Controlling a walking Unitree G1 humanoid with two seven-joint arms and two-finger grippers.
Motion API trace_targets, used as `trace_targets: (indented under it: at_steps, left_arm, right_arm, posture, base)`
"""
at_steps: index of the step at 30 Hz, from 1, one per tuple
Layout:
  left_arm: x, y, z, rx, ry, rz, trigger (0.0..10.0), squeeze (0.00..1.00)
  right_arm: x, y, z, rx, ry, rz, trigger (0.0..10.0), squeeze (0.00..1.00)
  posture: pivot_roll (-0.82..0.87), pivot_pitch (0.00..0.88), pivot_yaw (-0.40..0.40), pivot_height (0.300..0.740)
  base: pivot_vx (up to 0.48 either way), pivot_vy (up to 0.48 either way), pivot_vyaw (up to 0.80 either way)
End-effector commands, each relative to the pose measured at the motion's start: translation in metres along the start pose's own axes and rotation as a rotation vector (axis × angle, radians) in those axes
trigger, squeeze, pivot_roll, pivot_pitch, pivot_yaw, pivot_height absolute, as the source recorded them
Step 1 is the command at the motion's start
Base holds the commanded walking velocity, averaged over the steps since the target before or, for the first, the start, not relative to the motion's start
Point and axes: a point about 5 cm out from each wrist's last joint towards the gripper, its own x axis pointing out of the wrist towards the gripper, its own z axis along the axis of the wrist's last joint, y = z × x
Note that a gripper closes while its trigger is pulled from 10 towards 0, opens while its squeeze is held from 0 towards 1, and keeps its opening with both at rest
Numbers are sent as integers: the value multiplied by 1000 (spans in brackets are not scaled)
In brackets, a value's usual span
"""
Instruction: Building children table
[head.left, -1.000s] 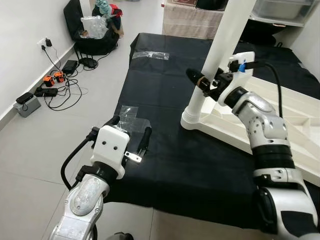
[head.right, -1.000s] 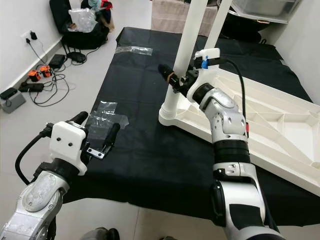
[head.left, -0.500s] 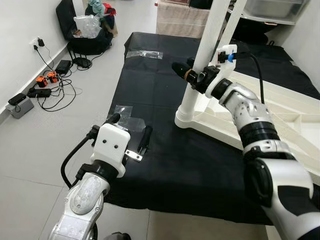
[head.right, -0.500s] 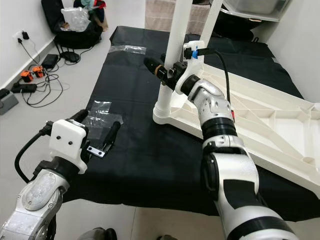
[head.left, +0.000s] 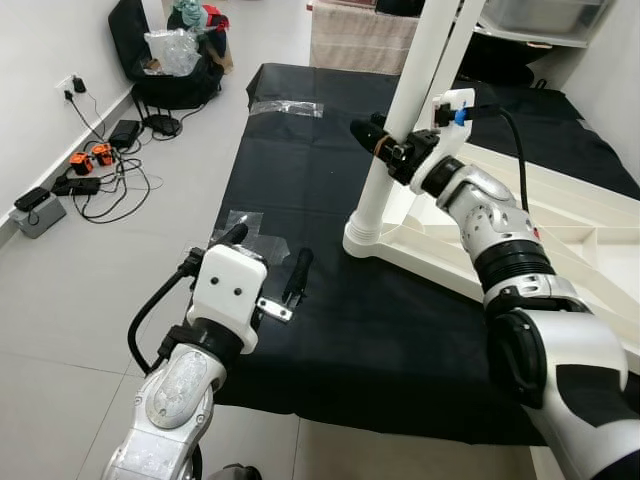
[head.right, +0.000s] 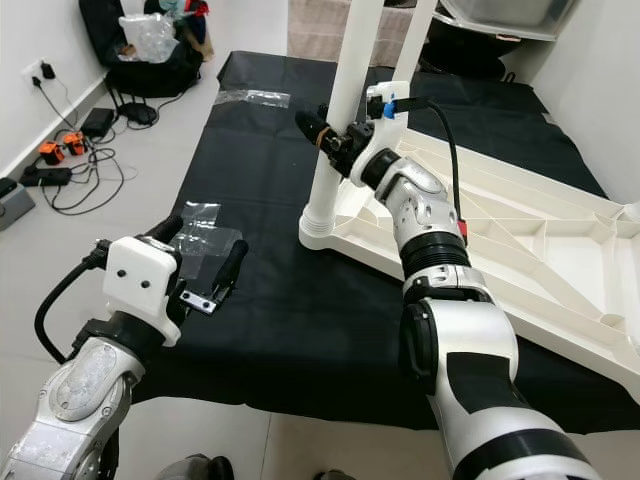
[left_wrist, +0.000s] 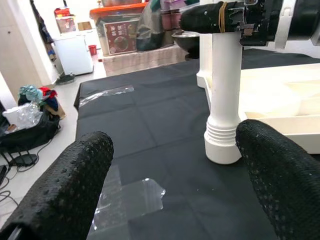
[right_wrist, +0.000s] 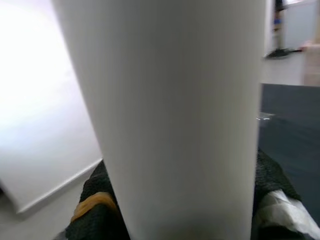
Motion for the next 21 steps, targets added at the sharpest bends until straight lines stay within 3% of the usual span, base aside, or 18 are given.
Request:
trace_targets:
  at_steps: [1,2,3,4,5,7,10,11,12,13,14,15,16,18,21]
  left_arm:
    - [-1,-1,-5,-3,19,-10,10000,0]
    - [-1,-1,-5,-3,19,-10,10000,0]
    - [0,-1,-5,-1,20,-13,10000,0]
    - [0,-1,-5,-1,20,-13,10000,0]
    - [1,0,-6,-1,19,-15,10000,0]
    - [1,0,-6,-1,19,-15,10000,0]
    - [3,-1,-5,1,13,-21,10000,0]
    - [3,-1,-5,1,13,-21,10000,0]
    - [4,-1,-5,1,11,-22,10000,0]
    - [4,-1,-5,1,11,-22,10000,0]
    - [4,-1,-5,1,9,-22,10000,0]
    - [4,-1,-5,1,9,-22,10000,0]
    - [4,-2,-5,-3,8,-21,10000,0]
    - [4,-4,-4,-9,7,-23,10000,0]
    - [4,-5,-4,-14,7,-24,10000,0]
  right_arm:
    - [-14,-10,-20,9,54,-109,0,0]
    - [-14,-10,-20,9,54,-109,0,0]
    - [-30,-12,-33,-60,73,-224,0,0]
    - [-30,-12,-33,-60,73,-224,0,0]
    - [-37,-11,-39,-66,67,-307,0,0]
    - [-37,-11,-39,-66,67,-307,0,0]
    - [-69,-9,-55,-166,54,-664,0,0]
    - [-69,-9,-55,-166,54,-664,0,0]
    - [-80,-4,-53,-202,36,-812,0,0]
    - [-80,-4,-53,-202,36,-812,0,0]
    - [-87,-1,-50,-219,22,-912,0,0]
    - [-87,-1,-50,-219,22,-912,0,0]
    - [-91,4,-50,-204,29,-1005,0,0]
    - [-89,12,-49,-185,39,-1075,0,0]
    - [-84,19,-50,-153,54,-1110,0,0]
  posture:
    - [114,97,-99,740]
    - [114,97,-99,740]
    - [105,96,-91,740]
    - [105,96,-91,740]
    - [99,103,-90,740]
    - [99,103,-90,740]
    - [97,101,-92,740]
    - [97,101,-92,740]
    - [96,102,-89,740]
    - [96,102,-89,740]
    - [95,102,-86,740]
    - [95,102,-86,740]
    - [90,102,-84,740]
    - [93,101,-86,740]
    - [94,101,-84,740]
  base:
    - [0,0,0]
    - [0,0,0]
    - [0,0,0]
    - [0,0,0]
    - [0,0,0]
    - [0,0,0]
    - [0,0,0]
    - [0,0,0]
    - [0,0,0]
    - [0,0,0]
    - [0,0,0]
    - [0,0,0]
    - [0,0,0]
    - [0,0,0]
    - [0,0,0]
